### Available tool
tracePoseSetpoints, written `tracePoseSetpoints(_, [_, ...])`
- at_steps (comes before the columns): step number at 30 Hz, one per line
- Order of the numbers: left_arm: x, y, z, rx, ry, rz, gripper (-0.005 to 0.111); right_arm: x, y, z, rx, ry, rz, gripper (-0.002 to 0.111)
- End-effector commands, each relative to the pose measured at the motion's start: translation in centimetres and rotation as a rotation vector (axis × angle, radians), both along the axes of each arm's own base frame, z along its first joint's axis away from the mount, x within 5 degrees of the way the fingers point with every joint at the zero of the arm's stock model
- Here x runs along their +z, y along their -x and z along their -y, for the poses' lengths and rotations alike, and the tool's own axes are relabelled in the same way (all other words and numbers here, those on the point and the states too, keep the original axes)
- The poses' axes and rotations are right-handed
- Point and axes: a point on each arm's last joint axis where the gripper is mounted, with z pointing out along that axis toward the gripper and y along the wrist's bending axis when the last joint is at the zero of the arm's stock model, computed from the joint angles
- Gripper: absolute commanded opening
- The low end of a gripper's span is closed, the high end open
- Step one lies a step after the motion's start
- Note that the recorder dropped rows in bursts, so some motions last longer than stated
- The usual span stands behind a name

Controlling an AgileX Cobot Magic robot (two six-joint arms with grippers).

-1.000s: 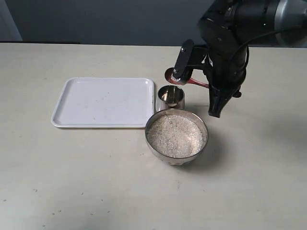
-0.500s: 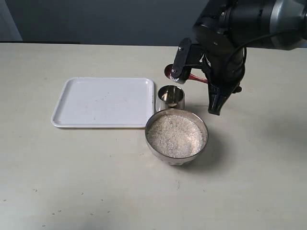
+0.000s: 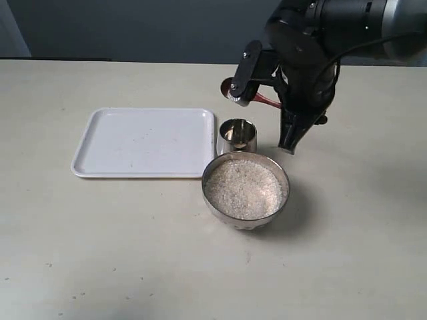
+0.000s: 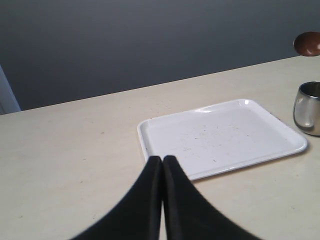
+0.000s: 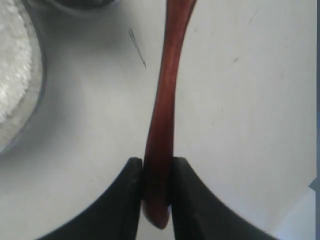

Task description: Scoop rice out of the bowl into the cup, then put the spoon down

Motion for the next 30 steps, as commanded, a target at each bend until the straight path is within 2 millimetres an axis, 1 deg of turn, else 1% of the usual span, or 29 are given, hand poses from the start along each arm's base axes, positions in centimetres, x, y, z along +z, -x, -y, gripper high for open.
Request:
tracePoseSetpoints(1, [0.2,0.0,0.0,0.000,0.009,0.019,0.001,1.1,0.3,-1.7,0.029,-0.116,0.009,-0.001])
tracePoseSetpoints(5, [0.2,0.0,0.0,0.000,0.009,0.019,0.001,1.4,0.2,-3.7,0.065,-0.202,0.006,-0.001])
tracePoseSetpoints(7, [0.2,0.0,0.0,0.000,0.009,0.019,0.001,1.2,0.1,-4.8,0.089,-0.236,-0.006,-0.001])
tracePoseSetpoints(13, [0.2,0.0,0.0,0.000,0.009,0.019,0.001,0.6,-0.2,-8.7,0.144,-0.321,-0.027,-0.001])
tracePoseSetpoints(17, [0.2,0.0,0.0,0.000,0.009,0.019,0.001,0.1,-0.1,-11.6,0.213,-0.404,-0.065,-0.001])
tracePoseSetpoints(20, [0.2,0.0,0.0,0.000,0.009,0.019,0.001,-1.1,-0.6,-13.2,0.244,-0.456,-0.092,-0.001])
tracePoseSetpoints(23, [0.2,0.0,0.0,0.000,0.009,0.019,0.001,-2.6,-1.1,-14.2,0.257,-0.462,-0.116,-0.001])
tracePoseSetpoints(27, [0.2,0.0,0.0,0.000,0.009,0.019,0.001,-4.7,-1.6,-14.8,0.251,-0.453,-0.138,-0.001])
tracePoseSetpoints(30, [0.2,0.0,0.0,0.000,0.009,0.019,0.001,-5.8,-1.6,-15.2,0.232,-0.477,-0.167,-0.001])
